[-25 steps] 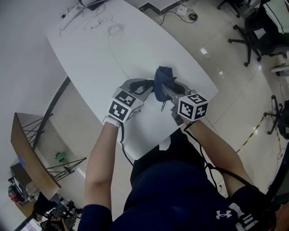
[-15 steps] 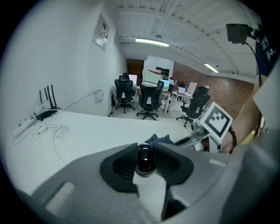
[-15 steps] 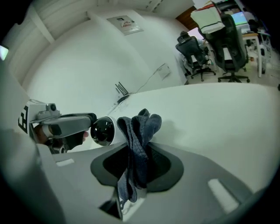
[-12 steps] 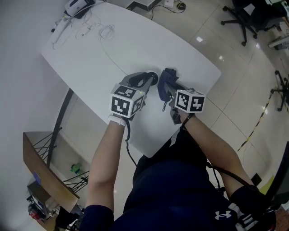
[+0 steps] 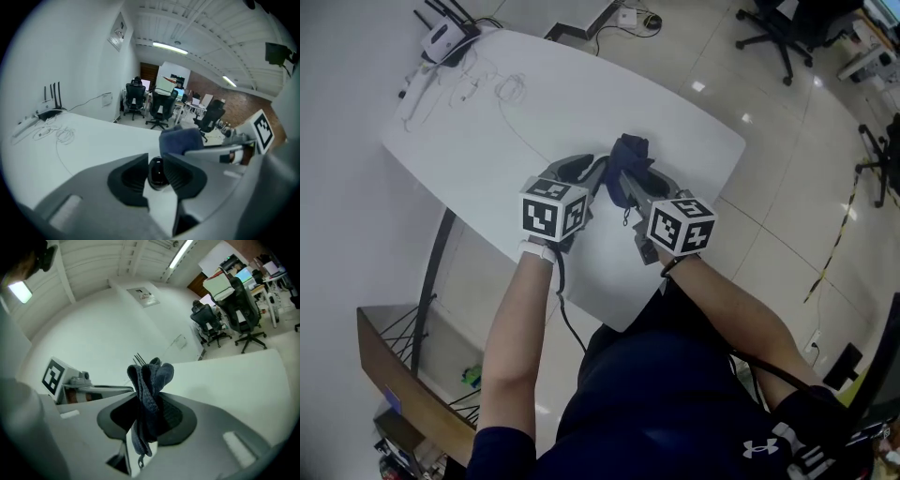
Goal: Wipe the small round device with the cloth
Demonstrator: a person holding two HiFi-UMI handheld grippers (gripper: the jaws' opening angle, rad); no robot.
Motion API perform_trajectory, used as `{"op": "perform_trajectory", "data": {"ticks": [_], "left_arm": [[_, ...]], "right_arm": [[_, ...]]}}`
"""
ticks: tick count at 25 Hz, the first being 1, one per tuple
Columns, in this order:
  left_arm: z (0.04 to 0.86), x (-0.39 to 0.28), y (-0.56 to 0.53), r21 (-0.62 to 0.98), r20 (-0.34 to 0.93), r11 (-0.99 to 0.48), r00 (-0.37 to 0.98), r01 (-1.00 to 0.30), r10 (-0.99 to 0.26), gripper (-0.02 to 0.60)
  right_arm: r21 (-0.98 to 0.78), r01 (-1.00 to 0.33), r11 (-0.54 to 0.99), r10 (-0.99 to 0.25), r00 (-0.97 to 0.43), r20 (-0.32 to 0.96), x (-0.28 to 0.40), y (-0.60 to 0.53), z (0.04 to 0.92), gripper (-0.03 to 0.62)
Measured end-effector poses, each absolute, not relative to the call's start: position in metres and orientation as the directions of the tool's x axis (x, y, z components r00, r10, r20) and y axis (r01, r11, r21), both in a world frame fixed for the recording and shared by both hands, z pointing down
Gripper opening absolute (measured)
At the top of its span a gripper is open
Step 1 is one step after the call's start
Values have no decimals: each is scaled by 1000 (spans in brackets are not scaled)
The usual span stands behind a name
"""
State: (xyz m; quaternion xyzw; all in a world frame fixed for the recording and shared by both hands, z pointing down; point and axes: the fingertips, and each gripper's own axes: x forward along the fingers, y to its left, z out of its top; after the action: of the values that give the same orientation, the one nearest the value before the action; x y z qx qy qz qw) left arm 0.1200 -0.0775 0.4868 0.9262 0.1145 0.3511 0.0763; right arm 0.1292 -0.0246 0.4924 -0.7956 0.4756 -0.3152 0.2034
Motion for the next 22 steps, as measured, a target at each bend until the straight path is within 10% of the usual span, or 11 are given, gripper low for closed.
{"op": "perform_trajectory", "data": {"ticks": [15, 22], "left_arm": [[496, 119, -55, 172, 666, -968, 702, 184, 252, 103], [496, 118, -59, 207, 640, -966, 726, 155, 253, 100]], "right_arm": [[-593, -420, -687, -725, 353, 591, 125, 15, 593, 105], [-620, -417, -665, -745, 424, 514, 147, 28, 533, 106]]}}
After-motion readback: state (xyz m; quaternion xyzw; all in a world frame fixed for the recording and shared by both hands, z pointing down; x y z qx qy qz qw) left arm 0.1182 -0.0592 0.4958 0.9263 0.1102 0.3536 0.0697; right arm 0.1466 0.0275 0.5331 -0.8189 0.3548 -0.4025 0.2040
